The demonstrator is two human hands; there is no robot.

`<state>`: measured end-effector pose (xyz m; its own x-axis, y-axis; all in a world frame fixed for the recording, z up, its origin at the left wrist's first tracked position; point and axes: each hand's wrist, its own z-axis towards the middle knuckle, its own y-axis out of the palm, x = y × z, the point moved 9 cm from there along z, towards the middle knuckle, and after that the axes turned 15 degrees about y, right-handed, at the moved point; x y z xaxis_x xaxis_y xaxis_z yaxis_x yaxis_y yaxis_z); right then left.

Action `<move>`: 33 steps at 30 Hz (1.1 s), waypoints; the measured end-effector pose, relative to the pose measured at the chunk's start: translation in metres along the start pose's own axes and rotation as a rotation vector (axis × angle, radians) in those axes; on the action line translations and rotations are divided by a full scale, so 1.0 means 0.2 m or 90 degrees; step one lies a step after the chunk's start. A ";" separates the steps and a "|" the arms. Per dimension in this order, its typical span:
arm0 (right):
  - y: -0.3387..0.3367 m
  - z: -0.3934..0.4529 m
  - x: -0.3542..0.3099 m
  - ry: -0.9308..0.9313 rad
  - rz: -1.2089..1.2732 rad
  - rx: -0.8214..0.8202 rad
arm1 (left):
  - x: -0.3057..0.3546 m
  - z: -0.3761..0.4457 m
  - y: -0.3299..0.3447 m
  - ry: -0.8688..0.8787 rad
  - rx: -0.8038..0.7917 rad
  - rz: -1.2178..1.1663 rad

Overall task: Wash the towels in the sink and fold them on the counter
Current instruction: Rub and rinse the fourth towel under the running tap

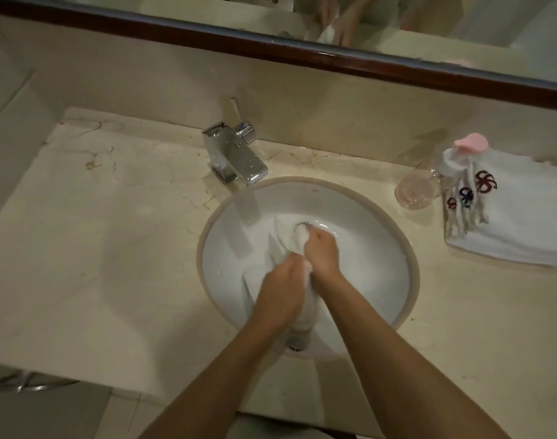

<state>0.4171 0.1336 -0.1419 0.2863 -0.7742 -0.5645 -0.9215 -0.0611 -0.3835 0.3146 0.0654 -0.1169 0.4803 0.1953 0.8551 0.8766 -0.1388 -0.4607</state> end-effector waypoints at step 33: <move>0.02 -0.23 0.05 -0.049 0.045 -0.005 | -0.07 0.01 -0.08 -0.175 0.229 -0.363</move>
<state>0.4037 0.0967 -0.1153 0.2395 -0.7257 -0.6450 -0.9419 -0.0126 -0.3355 0.2948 0.0671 -0.1223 -0.1054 0.3849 0.9169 0.9252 0.3761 -0.0515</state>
